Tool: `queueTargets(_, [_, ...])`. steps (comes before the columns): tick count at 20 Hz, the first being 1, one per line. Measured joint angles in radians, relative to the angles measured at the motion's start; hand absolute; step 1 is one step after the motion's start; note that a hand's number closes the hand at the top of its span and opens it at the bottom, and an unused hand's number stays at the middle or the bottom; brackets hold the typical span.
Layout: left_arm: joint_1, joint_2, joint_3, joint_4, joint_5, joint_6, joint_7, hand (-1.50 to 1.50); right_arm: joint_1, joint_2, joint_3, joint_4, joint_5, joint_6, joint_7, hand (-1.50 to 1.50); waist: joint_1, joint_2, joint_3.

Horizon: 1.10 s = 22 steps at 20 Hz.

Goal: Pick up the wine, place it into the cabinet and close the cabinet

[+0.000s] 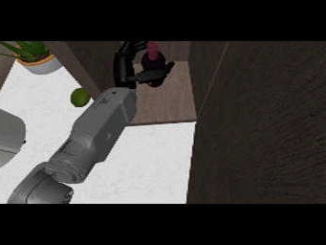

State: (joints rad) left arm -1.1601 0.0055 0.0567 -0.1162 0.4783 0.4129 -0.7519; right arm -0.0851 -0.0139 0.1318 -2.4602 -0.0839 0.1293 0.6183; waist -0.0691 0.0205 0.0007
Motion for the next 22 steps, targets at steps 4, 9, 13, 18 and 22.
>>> queueTargets(4, [0.004, -0.001, -0.006, 0.017, -0.016, 0.023, -0.001, -1.5, 0.007, 0.003, 0.008, 0.002, 0.003, 0.001, -0.01, -1.5, -0.001, 0.0, 0.001])
queueTargets(9, [0.021, -0.003, -0.019, 0.036, -0.041, 0.048, -0.011, -1.5, 0.0, 0.001, 0.003, 0.008, 0.002, 0.001, -0.015, -1.5, -0.004, 0.003, 0.001])
queueTargets(13, [0.028, 0.0, -0.027, 0.041, -0.058, 0.059, -0.018, -1.5, -0.005, 0.003, 0.013, 0.004, 0.004, -0.005, -0.01, -1.5, -0.007, 0.003, 0.001])
queueTargets(18, [0.044, -0.003, -0.007, 0.027, -0.047, 0.074, -0.051, -1.5, -0.003, -0.003, 0.002, 0.007, 0.001, 0.006, -0.016, -1.5, -0.01, 0.006, 0.0])
queueTargets(22, [0.046, -0.005, -0.003, 0.023, -0.05, 0.058, -0.058, -1.5, 0.003, -0.002, -0.005, 0.009, -0.002, 0.012, -0.025, -1.5, -0.009, 0.006, 0.0])
